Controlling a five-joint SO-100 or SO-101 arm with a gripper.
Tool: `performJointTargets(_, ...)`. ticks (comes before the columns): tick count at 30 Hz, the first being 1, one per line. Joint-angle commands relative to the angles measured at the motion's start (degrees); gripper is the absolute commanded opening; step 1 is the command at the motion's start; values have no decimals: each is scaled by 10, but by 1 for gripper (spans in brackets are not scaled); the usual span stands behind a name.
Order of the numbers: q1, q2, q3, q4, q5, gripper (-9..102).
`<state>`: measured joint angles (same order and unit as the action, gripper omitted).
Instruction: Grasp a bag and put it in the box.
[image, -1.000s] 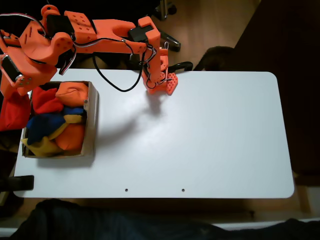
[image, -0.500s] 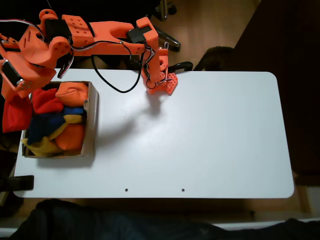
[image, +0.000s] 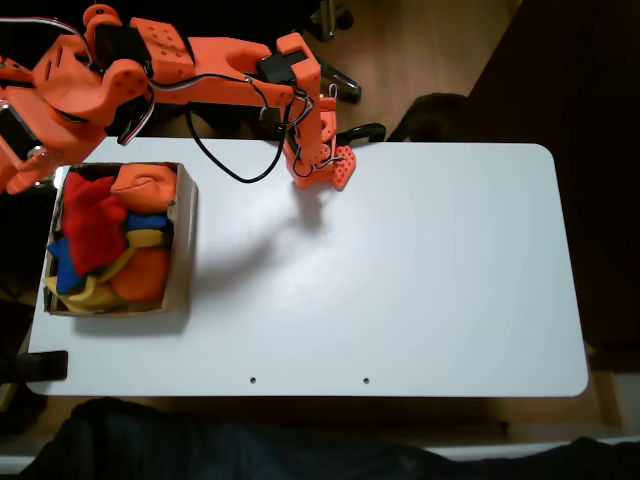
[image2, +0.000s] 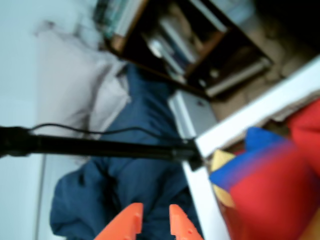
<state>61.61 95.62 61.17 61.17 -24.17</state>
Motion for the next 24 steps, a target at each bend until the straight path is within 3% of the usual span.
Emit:
performJointTargets(1, 4, 7, -24, -8, -4, 12)
performJointTargets(10, 4, 12, -14, -5, -10, 16)
performJointTargets(13, 4, 18, -3, -7, -13, 26)
performJointTargets(17, 2, 25, 13, -12, -16, 29)
performJointTargets(21, 1, 44, 50, -40, -10, 43)
performJointTargets(24, -4, 65, 86, -58, -10, 43)
